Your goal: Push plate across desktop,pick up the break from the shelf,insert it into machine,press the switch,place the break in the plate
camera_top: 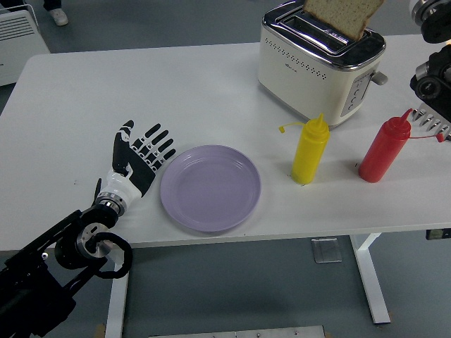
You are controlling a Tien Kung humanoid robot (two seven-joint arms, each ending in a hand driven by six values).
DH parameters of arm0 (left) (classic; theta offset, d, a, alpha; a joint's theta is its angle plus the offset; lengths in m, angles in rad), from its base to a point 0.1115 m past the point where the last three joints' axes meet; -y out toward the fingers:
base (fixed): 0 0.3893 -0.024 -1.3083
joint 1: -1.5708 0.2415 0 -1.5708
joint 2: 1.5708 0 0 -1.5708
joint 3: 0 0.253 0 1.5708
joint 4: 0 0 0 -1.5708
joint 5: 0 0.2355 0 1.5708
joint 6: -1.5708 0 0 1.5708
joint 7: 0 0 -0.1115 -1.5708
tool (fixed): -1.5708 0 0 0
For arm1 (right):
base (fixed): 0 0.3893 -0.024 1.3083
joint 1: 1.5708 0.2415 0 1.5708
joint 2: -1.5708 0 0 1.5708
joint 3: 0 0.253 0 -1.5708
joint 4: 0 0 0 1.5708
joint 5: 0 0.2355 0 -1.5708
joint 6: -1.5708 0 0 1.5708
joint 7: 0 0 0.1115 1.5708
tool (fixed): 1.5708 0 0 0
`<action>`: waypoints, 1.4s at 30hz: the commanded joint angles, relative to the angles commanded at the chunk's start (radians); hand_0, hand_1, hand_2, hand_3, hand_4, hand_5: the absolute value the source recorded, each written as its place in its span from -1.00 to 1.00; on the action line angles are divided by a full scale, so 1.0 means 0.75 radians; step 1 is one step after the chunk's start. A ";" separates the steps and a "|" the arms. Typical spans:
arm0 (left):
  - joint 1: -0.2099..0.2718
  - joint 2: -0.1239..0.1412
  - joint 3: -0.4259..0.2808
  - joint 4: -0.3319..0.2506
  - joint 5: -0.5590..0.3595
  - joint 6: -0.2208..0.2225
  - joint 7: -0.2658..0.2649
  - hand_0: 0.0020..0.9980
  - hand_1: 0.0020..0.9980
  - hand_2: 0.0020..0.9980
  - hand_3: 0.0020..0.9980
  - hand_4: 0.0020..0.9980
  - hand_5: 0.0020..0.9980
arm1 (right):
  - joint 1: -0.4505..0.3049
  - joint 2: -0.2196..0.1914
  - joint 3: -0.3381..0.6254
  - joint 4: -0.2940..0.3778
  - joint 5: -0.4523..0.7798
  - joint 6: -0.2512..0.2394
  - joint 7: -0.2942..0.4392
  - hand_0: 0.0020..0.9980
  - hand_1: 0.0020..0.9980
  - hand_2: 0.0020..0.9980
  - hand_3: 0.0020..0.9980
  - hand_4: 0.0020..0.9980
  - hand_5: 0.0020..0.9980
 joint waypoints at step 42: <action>0.126 0.086 -0.425 -0.244 -0.400 0.016 0.113 0.66 0.53 0.49 0.42 0.28 1.00 | 0.297 0.349 -0.396 -0.678 0.123 -0.116 -0.004 -0.46 -0.15 -0.09 -0.04 -0.30 -1.00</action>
